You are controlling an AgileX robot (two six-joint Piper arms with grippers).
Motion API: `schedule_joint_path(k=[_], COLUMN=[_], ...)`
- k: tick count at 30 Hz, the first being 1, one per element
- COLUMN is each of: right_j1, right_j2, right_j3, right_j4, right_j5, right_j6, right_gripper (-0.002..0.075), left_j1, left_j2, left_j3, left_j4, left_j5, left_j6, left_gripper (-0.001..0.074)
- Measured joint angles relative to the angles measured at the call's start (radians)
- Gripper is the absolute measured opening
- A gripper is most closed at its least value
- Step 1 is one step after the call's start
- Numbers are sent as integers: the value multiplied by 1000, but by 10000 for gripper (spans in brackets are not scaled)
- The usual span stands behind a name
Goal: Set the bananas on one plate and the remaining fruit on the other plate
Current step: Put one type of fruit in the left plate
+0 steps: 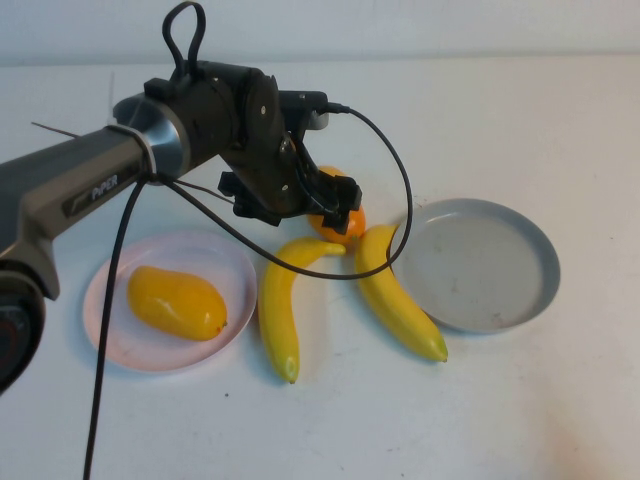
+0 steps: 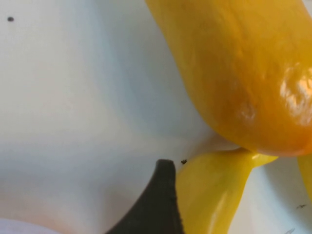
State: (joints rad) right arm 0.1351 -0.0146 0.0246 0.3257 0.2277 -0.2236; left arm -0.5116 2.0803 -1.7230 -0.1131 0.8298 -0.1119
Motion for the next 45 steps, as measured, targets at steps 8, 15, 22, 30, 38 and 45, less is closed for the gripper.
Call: schedule_joint_path(k=[8, 15, 22, 30, 38, 45], right_j1=[-55, -56, -56, -56, -56, -56], right_j2=[0, 0, 0, 0, 0, 0], right_j3=[0, 0, 0, 0, 0, 0], right_j4=[-76, -79, -79, -79, -79, -79], right_j5=[116, 153, 155, 157, 157, 157], right_j6=[5, 8, 8, 8, 8, 8], right_gripper=[-17, -17, -17, -17, -17, -17], left_j1=[0, 0, 0, 0, 0, 0], left_j2=[0, 0, 0, 0, 0, 0], left_j3=[0, 0, 0, 0, 0, 0], left_j4=[1, 1, -69, -96, -96, -92], left_j5=[0, 1, -47, -123, -175, -231], left_j6=[2, -2, -15, -54, -74, -78], left_gripper=[669, 669, 669, 669, 669, 669])
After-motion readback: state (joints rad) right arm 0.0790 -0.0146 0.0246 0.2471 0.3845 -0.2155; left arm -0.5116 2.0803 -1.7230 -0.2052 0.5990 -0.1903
